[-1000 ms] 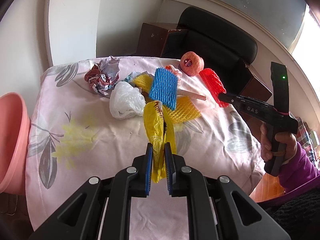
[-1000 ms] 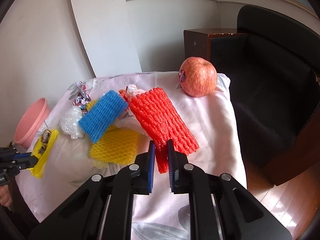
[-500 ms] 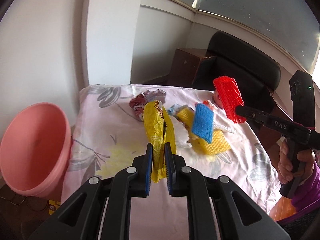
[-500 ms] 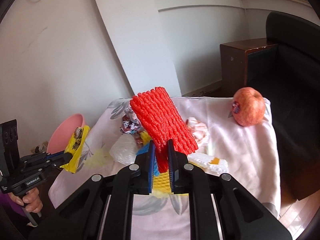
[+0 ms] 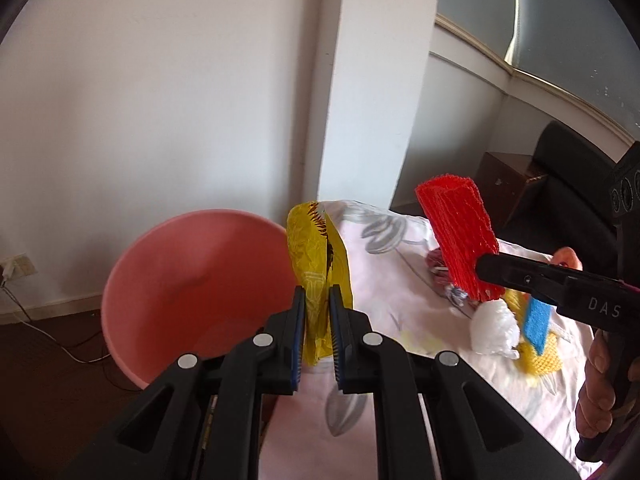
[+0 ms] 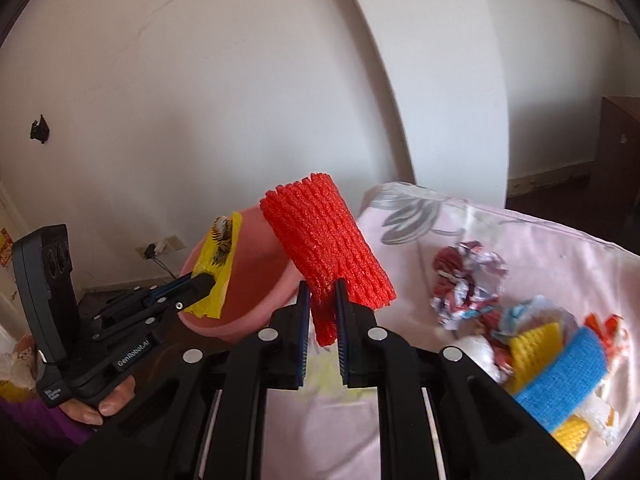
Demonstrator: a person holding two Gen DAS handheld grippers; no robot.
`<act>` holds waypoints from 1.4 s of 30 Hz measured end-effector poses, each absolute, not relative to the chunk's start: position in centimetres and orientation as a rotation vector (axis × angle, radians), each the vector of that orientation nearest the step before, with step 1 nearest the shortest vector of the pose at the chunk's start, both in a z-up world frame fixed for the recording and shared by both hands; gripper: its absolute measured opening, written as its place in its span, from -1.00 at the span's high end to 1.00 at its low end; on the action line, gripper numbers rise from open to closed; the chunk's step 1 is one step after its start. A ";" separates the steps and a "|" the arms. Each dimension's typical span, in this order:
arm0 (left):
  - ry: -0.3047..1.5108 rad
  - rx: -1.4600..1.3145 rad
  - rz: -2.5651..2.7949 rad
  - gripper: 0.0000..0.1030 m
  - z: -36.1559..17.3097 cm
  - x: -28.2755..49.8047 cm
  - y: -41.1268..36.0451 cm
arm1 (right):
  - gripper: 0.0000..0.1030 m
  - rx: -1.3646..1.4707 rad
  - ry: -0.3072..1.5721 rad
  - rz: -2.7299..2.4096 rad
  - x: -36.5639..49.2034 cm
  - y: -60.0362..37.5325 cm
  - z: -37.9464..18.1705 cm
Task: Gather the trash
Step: 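Carry wrapper and red net over the basin and open both tools to drop them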
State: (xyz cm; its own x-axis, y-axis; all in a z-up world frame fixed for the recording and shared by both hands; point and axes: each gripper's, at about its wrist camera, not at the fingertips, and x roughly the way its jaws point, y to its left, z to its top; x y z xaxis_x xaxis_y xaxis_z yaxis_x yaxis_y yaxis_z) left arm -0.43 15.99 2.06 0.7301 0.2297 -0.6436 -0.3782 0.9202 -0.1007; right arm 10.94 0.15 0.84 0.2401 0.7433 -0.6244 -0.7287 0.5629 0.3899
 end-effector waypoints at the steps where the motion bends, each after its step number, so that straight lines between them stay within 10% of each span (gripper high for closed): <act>1: 0.675 -0.236 0.363 0.79 2.0 -0.4 16.5 | 0.76 0.027 0.877 1.030 11.1 1.2 0.8; 30: 0.808 -0.305 0.600 0.76 -3.2 0.1 22.8 | 0.76 -0.007 1.159 1.108 12.4 14.0 -6.3; 42: 0.771 -0.324 0.604 0.20 -3.1 -0.7 23.1 | 0.56 -0.080 1.129 1.079 11.5 14.9 -5.6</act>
